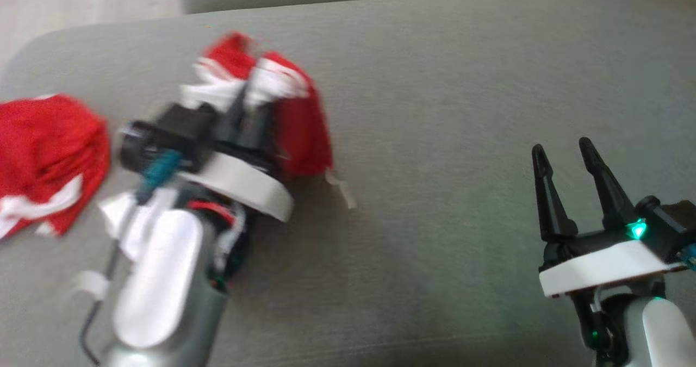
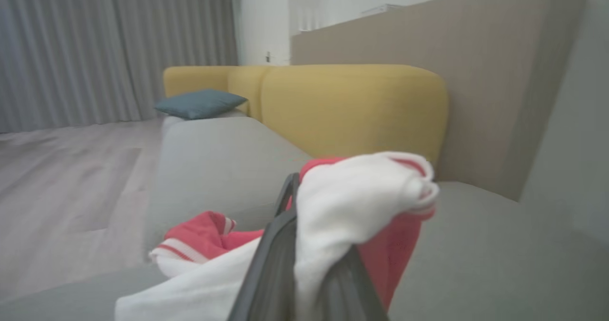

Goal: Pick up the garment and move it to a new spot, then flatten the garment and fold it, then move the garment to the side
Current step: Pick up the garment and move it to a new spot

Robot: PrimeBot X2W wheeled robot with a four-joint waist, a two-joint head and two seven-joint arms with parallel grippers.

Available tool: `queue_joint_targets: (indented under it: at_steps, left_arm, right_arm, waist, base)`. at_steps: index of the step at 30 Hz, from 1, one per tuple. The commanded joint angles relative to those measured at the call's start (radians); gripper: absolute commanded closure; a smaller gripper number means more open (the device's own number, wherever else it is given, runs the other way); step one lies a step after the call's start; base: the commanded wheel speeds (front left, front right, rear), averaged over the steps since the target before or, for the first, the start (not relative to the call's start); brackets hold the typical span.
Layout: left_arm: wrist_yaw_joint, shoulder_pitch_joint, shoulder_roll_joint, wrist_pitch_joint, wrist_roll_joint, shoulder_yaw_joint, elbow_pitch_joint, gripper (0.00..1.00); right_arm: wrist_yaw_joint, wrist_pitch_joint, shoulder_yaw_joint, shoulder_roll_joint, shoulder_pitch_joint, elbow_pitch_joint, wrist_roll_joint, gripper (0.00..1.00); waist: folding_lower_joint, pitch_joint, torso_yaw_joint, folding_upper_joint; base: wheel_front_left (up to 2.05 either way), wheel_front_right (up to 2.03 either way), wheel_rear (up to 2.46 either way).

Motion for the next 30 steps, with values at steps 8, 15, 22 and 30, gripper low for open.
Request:
queue_joint_targets:
  at_steps: [8, 15, 22, 30]
  left_arm:
    - [0.001, -0.134, -0.035, -0.069, -0.015, -0.128, 0.136, 1.00]
    - [0.011, -0.243, -0.039, -0.144, -0.050, -0.238, 0.274, 1.00]
    - [0.033, -0.301, -0.039, -0.166, -0.110, -0.371, 0.398, 0.00]
    - [0.059, -0.285, -0.037, -0.219, -0.102, -0.456, 0.435, 0.00]
  right_arm:
    - [-0.001, -0.029, 0.028, 0.013, -0.053, -0.015, 0.029, 0.00]
    - [-0.001, -0.068, 0.021, 0.017, -0.071, 0.016, 0.057, 0.00]
    - [-0.001, -0.105, 0.034, 0.018, -0.094, 0.052, 0.082, 0.00]
    - [-0.001, -0.116, 0.035, 0.019, -0.099, 0.084, 0.079, 0.00]
  waist:
    - [0.0000, 0.102, -0.276, -0.0001]
    - [0.0000, 0.190, -0.383, -0.0001]
    - [0.0000, 0.236, -0.410, -0.0001]
    - [0.0000, 0.195, -0.340, -0.0001]
  base:
    - [0.00, 0.00, 0.00]
    - [0.00, 0.00, 0.00]
    - [0.00, 0.00, 0.00]
    - [0.00, 0.00, 0.00]
